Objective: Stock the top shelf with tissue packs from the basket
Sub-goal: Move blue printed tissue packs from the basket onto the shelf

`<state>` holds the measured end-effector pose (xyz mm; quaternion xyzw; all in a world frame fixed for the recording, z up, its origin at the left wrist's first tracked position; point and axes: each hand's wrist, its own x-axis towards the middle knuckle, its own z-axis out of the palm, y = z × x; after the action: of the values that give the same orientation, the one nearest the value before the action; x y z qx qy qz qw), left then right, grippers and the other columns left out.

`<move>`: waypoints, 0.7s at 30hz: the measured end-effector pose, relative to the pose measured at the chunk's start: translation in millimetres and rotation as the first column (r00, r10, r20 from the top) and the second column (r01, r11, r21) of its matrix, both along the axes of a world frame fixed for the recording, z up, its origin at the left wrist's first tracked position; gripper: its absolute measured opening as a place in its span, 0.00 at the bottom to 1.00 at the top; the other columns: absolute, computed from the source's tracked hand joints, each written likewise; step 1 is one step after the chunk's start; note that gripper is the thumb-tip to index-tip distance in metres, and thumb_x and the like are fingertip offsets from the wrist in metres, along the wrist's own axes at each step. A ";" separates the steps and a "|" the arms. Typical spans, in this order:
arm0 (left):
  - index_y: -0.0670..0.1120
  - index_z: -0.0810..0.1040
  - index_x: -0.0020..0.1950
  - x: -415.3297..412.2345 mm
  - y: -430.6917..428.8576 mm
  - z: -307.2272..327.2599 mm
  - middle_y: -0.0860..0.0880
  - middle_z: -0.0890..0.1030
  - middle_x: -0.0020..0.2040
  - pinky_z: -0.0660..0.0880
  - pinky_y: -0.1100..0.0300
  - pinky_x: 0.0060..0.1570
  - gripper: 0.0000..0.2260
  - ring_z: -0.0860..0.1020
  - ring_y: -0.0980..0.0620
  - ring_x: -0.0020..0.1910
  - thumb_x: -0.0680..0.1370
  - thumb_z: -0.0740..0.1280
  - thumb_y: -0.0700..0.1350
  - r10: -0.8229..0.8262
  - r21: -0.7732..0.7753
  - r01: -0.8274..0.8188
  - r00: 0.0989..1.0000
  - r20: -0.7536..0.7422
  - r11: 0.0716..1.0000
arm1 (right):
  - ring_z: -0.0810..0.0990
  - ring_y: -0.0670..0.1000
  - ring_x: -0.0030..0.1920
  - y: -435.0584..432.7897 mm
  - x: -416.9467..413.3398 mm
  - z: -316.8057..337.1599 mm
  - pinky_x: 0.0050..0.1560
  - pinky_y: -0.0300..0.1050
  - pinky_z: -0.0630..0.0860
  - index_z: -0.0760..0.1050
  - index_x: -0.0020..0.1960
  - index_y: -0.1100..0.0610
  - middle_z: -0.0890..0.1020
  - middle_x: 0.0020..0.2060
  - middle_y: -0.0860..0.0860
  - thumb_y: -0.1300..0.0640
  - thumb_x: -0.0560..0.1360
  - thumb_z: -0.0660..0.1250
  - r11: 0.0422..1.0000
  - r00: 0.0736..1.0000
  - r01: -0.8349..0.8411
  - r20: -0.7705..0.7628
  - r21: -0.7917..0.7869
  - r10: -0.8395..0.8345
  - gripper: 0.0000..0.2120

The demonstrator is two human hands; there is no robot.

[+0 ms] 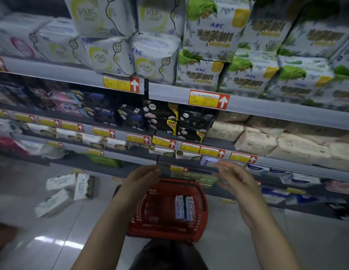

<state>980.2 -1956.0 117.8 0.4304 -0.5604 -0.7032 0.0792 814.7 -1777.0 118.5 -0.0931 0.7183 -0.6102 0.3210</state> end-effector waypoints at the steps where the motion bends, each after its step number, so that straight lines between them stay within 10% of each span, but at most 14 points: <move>1: 0.52 0.81 0.52 2.7 -0.7 -3.7 0.50 0.85 0.49 0.73 0.61 0.48 0.20 0.82 0.52 0.52 0.63 0.71 0.57 0.014 -0.002 -0.014 1.000 0.007 1.000 | 0.80 0.51 0.57 1.5 0.7 -3.2 0.60 0.50 0.75 0.79 0.54 0.53 0.83 0.53 0.48 0.61 0.77 0.64 1.000 0.999 0.015 0.035 -0.017 -0.014 0.08; 6: 0.50 0.84 0.44 8.9 -10.9 -24.3 0.50 0.86 0.42 0.76 0.60 0.45 0.03 0.83 0.50 0.47 0.71 0.72 0.46 0.068 0.014 -0.068 0.997 0.030 0.998 | 0.83 0.46 0.51 0.8 -2.7 -26.3 0.52 0.39 0.78 0.78 0.52 0.53 0.83 0.53 0.49 0.62 0.77 0.63 0.998 0.994 0.058 0.095 0.000 -0.058 0.08; 11: 0.45 0.80 0.45 14.2 -14.3 -44.6 0.52 0.85 0.34 0.76 0.70 0.32 0.08 0.82 0.59 0.33 0.80 0.63 0.38 0.102 0.036 -0.105 0.991 0.088 0.994 | 0.81 0.46 0.50 3.5 4.6 -54.3 0.50 0.39 0.76 0.77 0.51 0.52 0.82 0.49 0.48 0.62 0.78 0.63 0.996 0.988 0.044 0.143 0.072 -0.054 0.07; 17: 0.43 0.80 0.58 17.6 -11.0 -86.0 0.45 0.84 0.52 0.77 0.53 0.59 0.11 0.83 0.48 0.53 0.77 0.70 0.44 0.109 0.103 -0.129 0.977 0.182 0.986 | 0.81 0.44 0.51 -3.0 13.4 -95.4 0.56 0.41 0.74 0.77 0.54 0.53 0.82 0.50 0.47 0.62 0.78 0.63 0.990 0.979 -0.011 0.202 0.138 -0.017 0.07; 21: 0.48 0.81 0.53 12.9 1.0 -114.5 0.45 0.85 0.47 0.81 0.58 0.43 0.06 0.85 0.49 0.43 0.76 0.70 0.44 0.101 0.164 -0.143 0.965 0.244 0.976 | 0.79 0.51 0.57 -4.4 15.0 -127.4 0.63 0.48 0.72 0.77 0.56 0.56 0.81 0.54 0.52 0.62 0.78 0.64 0.977 0.983 -0.028 0.186 0.213 -0.013 0.08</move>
<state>993.2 -1955.1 3.3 0.5494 -0.4722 -0.6892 0.0168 829.7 -1781.4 -8.9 -0.0031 0.7465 -0.5338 0.3972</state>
